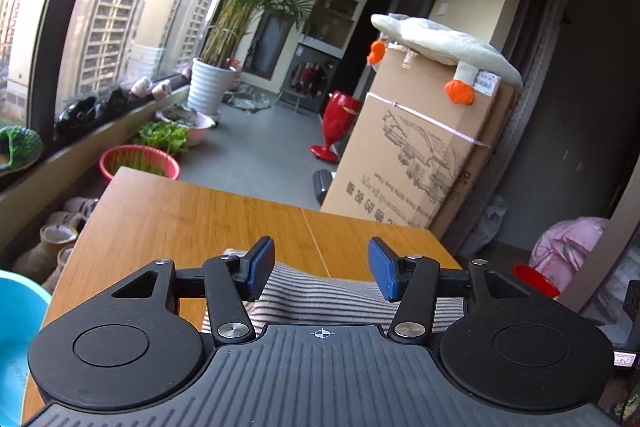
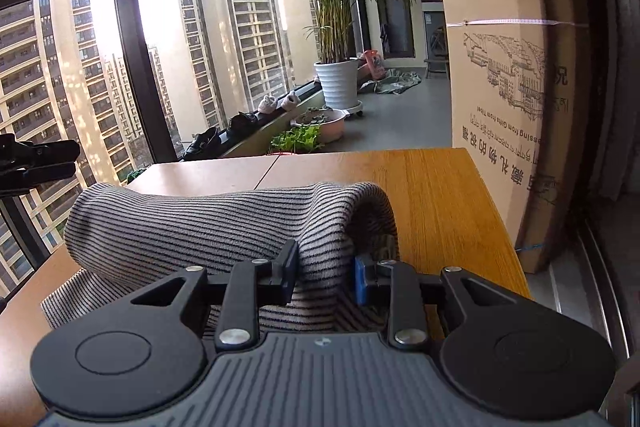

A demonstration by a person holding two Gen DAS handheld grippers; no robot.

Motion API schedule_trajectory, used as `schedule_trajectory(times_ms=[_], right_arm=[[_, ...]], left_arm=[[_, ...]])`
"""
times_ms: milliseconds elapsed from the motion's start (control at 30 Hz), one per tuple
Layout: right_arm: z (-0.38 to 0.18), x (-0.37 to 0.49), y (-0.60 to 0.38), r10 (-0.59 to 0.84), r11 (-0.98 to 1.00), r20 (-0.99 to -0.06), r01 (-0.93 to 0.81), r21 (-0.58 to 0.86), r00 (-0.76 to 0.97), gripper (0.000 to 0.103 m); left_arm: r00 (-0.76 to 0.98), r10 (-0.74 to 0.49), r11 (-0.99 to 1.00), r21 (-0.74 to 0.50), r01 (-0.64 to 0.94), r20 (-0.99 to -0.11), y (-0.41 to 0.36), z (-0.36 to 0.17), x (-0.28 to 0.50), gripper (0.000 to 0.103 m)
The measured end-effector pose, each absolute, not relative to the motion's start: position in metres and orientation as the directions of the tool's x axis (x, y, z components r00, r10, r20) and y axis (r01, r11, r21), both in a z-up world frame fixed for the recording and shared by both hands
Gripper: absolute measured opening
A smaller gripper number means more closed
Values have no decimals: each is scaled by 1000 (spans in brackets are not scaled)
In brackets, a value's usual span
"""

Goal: Fold clothes

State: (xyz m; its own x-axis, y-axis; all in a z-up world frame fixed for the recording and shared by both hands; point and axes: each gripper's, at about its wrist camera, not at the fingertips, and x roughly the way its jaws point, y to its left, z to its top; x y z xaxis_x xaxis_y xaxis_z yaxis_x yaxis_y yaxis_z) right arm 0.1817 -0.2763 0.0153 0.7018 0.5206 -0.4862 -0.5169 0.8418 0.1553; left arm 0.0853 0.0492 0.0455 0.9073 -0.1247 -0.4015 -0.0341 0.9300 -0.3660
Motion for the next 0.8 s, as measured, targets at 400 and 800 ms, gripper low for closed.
schedule_trajectory(times_ms=[400,800], right_arm=[[60,160,-245,670,733,-364,-652,193,646,36],[18,147,-233,644,738,-507,-640,214,573,36]], left_arm=[[858,-193,928,-373,2,-476,31,11,60,55],[860,-55,903,-392,-174,-508,78,28,89,32]])
